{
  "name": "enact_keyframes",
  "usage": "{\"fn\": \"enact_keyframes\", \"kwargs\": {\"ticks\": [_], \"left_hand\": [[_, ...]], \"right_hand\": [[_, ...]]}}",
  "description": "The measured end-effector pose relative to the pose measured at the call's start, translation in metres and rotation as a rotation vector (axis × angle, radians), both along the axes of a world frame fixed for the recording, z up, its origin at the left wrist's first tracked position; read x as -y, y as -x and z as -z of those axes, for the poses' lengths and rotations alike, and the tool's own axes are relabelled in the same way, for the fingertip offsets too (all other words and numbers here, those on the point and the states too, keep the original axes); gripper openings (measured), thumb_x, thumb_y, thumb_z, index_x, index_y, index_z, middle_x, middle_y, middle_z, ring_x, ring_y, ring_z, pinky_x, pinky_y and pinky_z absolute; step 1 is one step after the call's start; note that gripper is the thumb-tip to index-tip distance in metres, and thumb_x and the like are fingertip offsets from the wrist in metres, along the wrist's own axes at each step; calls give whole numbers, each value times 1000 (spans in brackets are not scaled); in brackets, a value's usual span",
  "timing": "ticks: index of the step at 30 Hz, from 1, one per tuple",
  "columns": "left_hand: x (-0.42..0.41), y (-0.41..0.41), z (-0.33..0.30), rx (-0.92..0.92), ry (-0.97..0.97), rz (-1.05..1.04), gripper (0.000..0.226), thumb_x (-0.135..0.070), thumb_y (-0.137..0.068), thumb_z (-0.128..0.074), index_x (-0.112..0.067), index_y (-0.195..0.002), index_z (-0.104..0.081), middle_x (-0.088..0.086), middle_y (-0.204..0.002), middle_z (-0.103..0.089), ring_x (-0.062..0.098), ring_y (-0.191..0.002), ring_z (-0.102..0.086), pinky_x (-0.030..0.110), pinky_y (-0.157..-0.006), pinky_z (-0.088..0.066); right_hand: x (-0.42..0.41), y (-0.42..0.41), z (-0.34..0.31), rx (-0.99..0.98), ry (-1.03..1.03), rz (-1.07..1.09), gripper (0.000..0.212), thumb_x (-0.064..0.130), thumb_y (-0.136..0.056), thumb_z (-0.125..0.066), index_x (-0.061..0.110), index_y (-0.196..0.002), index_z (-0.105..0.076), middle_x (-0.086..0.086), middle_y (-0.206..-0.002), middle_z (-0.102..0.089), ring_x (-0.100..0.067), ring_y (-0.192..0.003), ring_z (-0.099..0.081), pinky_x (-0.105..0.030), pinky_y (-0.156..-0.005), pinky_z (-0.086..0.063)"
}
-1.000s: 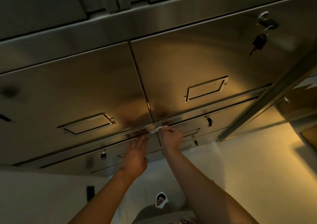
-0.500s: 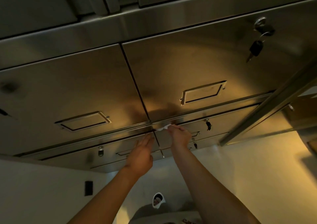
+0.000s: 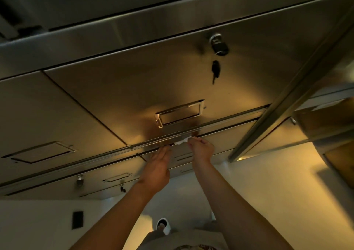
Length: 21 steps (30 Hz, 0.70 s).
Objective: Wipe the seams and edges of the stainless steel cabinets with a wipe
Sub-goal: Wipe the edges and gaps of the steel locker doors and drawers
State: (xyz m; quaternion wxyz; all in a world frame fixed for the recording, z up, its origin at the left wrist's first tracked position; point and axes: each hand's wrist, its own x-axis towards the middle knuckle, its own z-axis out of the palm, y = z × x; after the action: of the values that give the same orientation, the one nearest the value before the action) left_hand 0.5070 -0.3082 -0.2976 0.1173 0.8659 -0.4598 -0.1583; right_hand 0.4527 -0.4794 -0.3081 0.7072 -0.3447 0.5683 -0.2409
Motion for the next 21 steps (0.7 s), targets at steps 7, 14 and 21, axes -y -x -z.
{"fn": "enact_keyframes", "kwargs": {"ticks": [7,14,21], "left_hand": [[59,25,3,-14,-49,26,85,-7,-89,-57,-17,-165,-19,5,-172,-17,26,-159,-17,45,-128,-18],[108,46,6,-6,-81,1,85,-10,-90,-59,-18,-165,-18,5,-172,-16,26,-159,-15,46,-129,-16],[146,72,6,21,-94,-53,81,-11,-93,-59,-16,-164,-21,6,-173,-13,28,-159,-12,48,-130,-12]], "right_hand": [[59,30,-17,-27,5,43,19,-10,-75,-81,6,-73,-73,-10,-72,-71,-23,-70,-68,-29,-65,-59],[112,53,-13,-16,-2,57,16,-10,-70,-83,3,-76,-76,-10,-76,-76,-22,-76,-72,-41,-83,-62],[168,80,-14,5,4,85,17,-9,-69,-85,4,-76,-77,-9,-78,-77,-21,-77,-72,-38,-81,-62]]}}
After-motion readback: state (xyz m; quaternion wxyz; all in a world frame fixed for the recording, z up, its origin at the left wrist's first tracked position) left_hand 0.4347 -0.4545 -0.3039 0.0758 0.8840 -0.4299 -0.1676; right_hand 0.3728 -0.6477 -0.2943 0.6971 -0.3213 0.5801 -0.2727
